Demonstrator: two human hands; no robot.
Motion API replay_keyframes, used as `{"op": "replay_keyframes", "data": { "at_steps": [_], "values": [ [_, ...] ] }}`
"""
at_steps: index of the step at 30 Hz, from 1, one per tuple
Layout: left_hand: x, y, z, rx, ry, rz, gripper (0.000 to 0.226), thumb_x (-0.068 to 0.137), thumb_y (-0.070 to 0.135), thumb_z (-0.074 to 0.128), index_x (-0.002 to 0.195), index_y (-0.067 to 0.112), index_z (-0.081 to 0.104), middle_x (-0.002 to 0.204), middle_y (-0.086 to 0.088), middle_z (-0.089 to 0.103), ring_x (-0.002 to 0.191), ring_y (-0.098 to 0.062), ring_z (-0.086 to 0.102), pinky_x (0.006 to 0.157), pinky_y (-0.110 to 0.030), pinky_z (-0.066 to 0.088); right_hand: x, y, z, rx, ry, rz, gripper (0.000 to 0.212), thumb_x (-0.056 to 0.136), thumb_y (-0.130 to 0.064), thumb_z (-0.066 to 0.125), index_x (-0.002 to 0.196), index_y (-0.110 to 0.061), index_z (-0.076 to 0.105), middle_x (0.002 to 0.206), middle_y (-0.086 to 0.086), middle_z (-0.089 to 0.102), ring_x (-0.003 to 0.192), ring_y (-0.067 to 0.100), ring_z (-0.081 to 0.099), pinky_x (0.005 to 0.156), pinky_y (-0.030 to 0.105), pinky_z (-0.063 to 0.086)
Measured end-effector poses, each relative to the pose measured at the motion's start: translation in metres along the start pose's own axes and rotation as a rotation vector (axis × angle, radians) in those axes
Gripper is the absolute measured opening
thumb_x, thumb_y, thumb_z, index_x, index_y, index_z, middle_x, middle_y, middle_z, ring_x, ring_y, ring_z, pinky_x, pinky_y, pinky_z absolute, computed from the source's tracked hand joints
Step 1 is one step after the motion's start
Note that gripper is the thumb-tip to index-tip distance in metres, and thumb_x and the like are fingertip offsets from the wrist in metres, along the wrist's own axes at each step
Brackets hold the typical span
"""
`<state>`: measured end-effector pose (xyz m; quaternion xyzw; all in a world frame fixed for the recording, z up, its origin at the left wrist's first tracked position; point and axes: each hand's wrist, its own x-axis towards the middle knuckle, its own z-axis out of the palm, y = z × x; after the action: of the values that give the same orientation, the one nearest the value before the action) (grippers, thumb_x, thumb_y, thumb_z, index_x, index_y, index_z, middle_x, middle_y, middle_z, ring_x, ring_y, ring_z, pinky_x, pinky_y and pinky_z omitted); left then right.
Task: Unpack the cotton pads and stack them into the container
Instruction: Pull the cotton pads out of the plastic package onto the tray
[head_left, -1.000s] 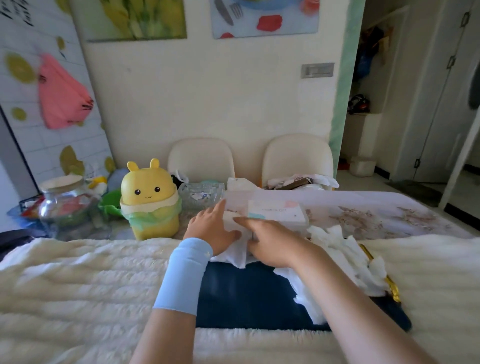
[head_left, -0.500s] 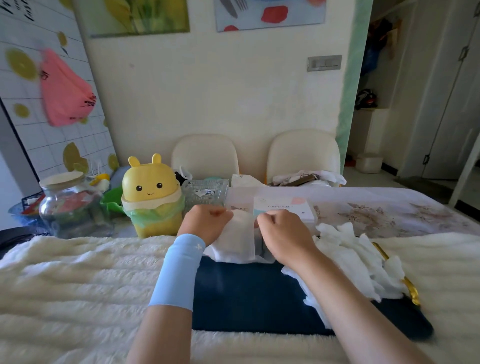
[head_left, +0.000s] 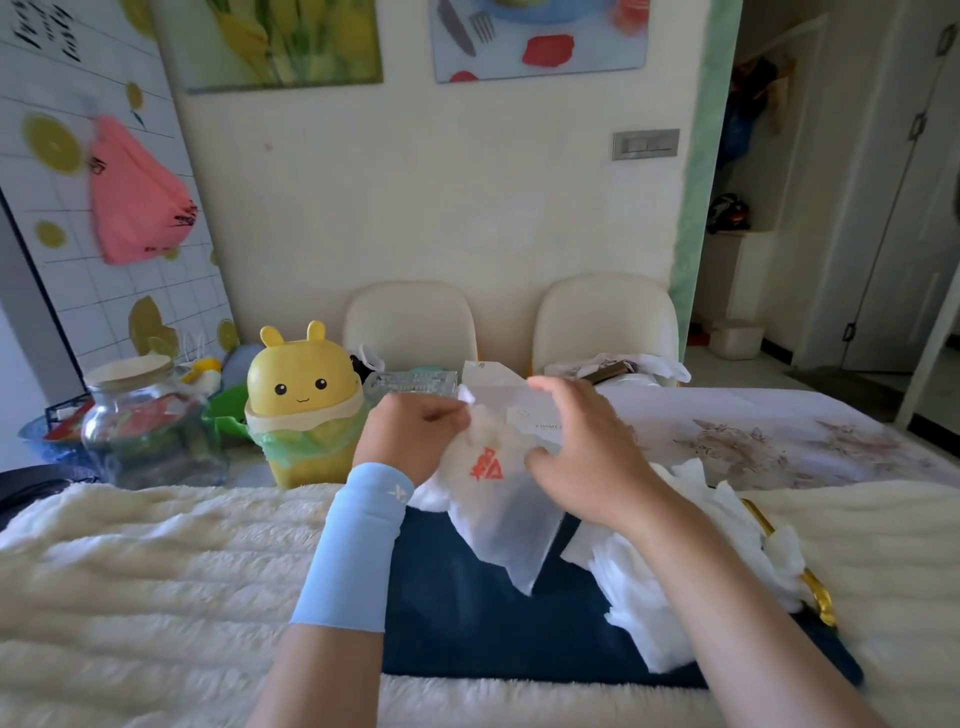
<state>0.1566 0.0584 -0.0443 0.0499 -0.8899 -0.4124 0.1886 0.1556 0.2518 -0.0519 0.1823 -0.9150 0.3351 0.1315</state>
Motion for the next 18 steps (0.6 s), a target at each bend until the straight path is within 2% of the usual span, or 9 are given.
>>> {"op": "replay_keyframes", "data": {
  "at_steps": [1,3,5,7,9,12,14,16,18],
  "values": [
    [-0.002,0.007,-0.002,-0.034,0.003,0.054,0.013,0.087,0.026,0.071,0.092,0.035,0.079,0.088,0.021,0.071,0.090,-0.004,0.065,0.081,-0.018,0.045,0.000,-0.005,0.003,0.156,0.011,-0.027,0.059,0.095,-0.023,0.057,0.149,-0.033,0.037,0.146,-0.015,0.040,0.137,0.006,0.035,0.109,0.024,0.029],
    [-0.006,0.020,-0.004,-0.077,0.026,0.139,0.015,0.081,0.024,0.077,0.076,0.038,0.077,0.080,0.022,0.073,0.086,0.002,0.066,0.079,-0.016,0.049,0.002,-0.008,0.011,0.358,0.041,-0.042,0.044,0.101,-0.034,0.054,0.144,-0.033,0.049,0.138,-0.021,0.052,0.127,-0.003,0.047,0.105,0.020,0.036],
    [-0.009,0.028,-0.005,-0.023,0.058,0.220,0.015,0.077,0.026,0.081,0.069,0.038,0.075,0.076,0.020,0.073,0.081,0.001,0.066,0.076,-0.020,0.052,0.007,-0.005,0.017,0.400,0.146,-0.056,0.026,0.099,-0.041,0.060,0.123,-0.034,0.066,0.117,-0.022,0.067,0.107,-0.008,0.061,0.092,0.015,0.046],
    [-0.012,0.032,-0.004,0.017,0.068,0.280,0.017,0.073,0.026,0.084,0.068,0.035,0.071,0.077,0.016,0.071,0.081,-0.003,0.064,0.075,-0.024,0.052,0.011,-0.001,0.015,0.481,0.226,-0.023,0.003,0.090,-0.034,0.074,0.092,-0.034,0.072,0.092,-0.023,0.072,0.088,-0.008,0.065,0.075,0.007,0.044],
    [-0.010,0.030,-0.003,0.004,0.021,0.308,0.022,0.072,0.025,0.084,0.081,0.033,0.066,0.085,0.013,0.067,0.083,-0.007,0.061,0.078,-0.025,0.050,0.014,0.004,0.013,0.547,0.257,0.008,0.007,0.083,-0.027,0.081,0.079,-0.028,0.075,0.085,-0.019,0.074,0.084,-0.003,0.068,0.075,0.011,0.046],
    [-0.006,0.022,-0.002,0.145,-0.124,0.235,0.030,0.088,0.033,0.070,0.117,0.032,0.063,0.115,0.011,0.063,0.107,-0.011,0.058,0.096,-0.026,0.043,0.014,0.010,0.010,0.536,0.277,0.021,0.009,0.089,-0.023,0.074,0.080,-0.021,0.072,0.083,-0.010,0.075,0.082,0.005,0.071,0.075,0.025,0.052],
    [-0.003,0.015,0.000,0.252,-0.208,0.203,0.029,0.095,0.026,0.061,0.123,0.031,0.067,0.128,0.008,0.063,0.117,-0.015,0.057,0.098,-0.023,0.040,0.013,0.011,0.010,0.521,0.230,0.028,0.011,0.094,-0.023,0.068,0.085,-0.018,0.069,0.084,-0.006,0.075,0.082,0.008,0.072,0.072,0.026,0.049],
    [-0.003,0.011,0.006,0.247,-0.242,0.181,0.027,0.094,0.020,0.062,0.118,0.029,0.071,0.121,0.007,0.069,0.110,-0.013,0.062,0.090,-0.017,0.040,0.012,0.013,0.011,0.499,0.130,0.028,0.008,0.094,-0.029,0.068,0.093,-0.021,0.067,0.093,-0.008,0.073,0.090,0.009,0.070,0.076,0.026,0.045],
    [-0.003,0.010,0.012,0.144,-0.170,0.166,0.022,0.086,0.020,0.072,0.107,0.028,0.074,0.103,0.010,0.073,0.095,-0.009,0.065,0.080,-0.011,0.042,0.010,0.013,0.014,0.467,0.010,0.047,0.027,0.086,-0.041,0.075,0.108,-0.028,0.065,0.104,-0.015,0.069,0.095,0.004,0.066,0.082,0.024,0.047]
  ]
}}
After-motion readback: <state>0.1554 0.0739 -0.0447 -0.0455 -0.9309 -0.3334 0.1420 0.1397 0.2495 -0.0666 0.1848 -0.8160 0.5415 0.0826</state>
